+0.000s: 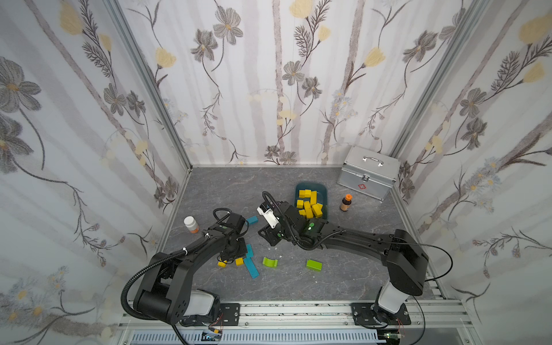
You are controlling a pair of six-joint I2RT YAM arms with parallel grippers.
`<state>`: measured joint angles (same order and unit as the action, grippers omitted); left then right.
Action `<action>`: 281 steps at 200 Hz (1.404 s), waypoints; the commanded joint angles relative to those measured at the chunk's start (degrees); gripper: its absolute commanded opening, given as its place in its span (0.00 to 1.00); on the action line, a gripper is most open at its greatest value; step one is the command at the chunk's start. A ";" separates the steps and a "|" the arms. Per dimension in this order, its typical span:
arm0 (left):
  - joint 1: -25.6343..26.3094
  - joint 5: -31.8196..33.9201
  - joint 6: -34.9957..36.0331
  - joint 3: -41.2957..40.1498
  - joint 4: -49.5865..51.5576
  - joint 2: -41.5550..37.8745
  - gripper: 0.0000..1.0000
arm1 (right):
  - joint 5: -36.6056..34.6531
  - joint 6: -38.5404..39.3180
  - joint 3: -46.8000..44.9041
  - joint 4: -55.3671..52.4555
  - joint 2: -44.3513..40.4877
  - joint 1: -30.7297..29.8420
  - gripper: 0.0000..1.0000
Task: Pick out the yellow building blocks
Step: Pick up the building block from the center of the board.
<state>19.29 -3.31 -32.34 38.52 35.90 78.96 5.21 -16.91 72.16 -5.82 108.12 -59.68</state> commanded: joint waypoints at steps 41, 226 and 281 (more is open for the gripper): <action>-0.05 1.03 -0.01 0.21 -0.39 1.32 0.32 | -1.20 0.30 0.35 2.29 -0.10 0.00 0.31; -0.03 5.34 -0.89 1.36 1.68 -6.53 0.15 | -2.62 0.21 0.92 2.51 -0.12 0.12 0.31; -0.03 4.80 -0.53 1.96 1.06 -9.96 0.04 | -3.44 0.03 0.98 2.32 -0.36 0.13 0.31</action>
<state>19.29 0.40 -32.40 39.86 36.99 69.71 2.90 -16.86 72.73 -5.50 108.12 -59.57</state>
